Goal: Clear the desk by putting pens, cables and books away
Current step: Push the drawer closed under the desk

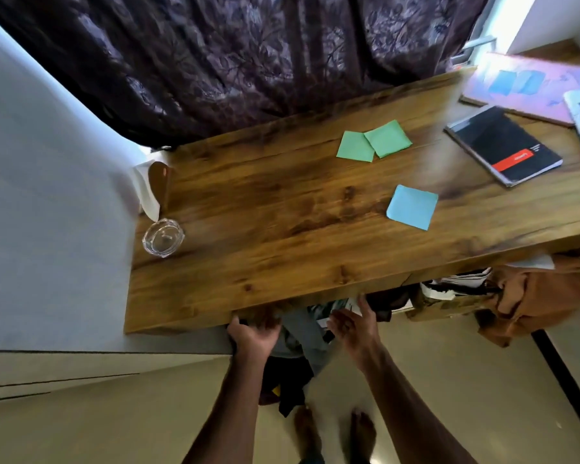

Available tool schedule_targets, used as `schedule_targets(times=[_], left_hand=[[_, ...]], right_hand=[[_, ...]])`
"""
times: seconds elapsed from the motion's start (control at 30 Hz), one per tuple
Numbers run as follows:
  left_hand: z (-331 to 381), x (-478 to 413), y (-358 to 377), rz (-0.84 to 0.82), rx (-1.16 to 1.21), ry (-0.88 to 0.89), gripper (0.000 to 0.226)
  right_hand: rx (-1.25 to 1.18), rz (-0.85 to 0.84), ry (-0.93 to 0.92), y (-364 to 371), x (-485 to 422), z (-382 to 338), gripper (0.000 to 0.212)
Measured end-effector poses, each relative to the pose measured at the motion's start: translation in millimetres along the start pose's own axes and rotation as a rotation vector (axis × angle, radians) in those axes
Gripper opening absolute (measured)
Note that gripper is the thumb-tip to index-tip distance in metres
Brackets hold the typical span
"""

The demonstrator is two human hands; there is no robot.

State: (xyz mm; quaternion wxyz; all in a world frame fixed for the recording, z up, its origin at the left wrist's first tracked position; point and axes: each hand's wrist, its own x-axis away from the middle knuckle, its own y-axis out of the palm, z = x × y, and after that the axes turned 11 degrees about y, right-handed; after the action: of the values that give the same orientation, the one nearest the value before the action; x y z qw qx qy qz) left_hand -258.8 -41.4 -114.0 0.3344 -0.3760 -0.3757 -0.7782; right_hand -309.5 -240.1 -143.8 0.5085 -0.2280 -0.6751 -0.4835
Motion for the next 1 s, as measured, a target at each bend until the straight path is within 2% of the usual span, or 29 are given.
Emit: schedule_targets(times=[0.07,0.13,0.23,0.37,0.47,0.57,0.7,0.87,0.93,1.0], left_hand=[[-1,-11,1,-0.013,0.074,-0.009,0.059],[-7,-16,-1,-0.012,0.12,-0.025,0.065],[-14,-33,-10,-0.021,0.129,-0.032,0.073],[-18,-56,-13,-0.003,0.163,-0.027,0.076],[-17,-65,-13,-0.034,0.217,-0.016,0.066],[-10,-66,-23,-0.075,0.217,-0.079,0.068],[-10,-67,-35,-0.066,0.211,-0.13,0.072],[-17,-56,-59,0.037,0.176,-0.136,0.091],[-19,-51,-66,0.059,0.174,-0.138,0.093],[-20,-50,-70,0.066,0.176,-0.128,0.091]], right_hand=[[-0.041,-0.012,-0.017,6,-19,4,0.092],[-0.065,-0.037,-0.035,7,-34,6,0.094],[-0.097,-0.076,-0.078,6,-55,13,0.088],[-0.157,-0.125,-0.141,6,-71,21,0.064],[-0.171,-0.152,-0.186,9,-75,25,0.065],[-0.158,-0.179,-0.208,6,-77,31,0.065],[-0.165,-0.224,-0.224,2,-72,36,0.08],[-0.187,-0.159,-0.248,-16,-62,57,0.09],[-0.188,-0.151,-0.245,-23,-56,62,0.103],[-0.194,-0.14,-0.256,-26,-50,64,0.104]])
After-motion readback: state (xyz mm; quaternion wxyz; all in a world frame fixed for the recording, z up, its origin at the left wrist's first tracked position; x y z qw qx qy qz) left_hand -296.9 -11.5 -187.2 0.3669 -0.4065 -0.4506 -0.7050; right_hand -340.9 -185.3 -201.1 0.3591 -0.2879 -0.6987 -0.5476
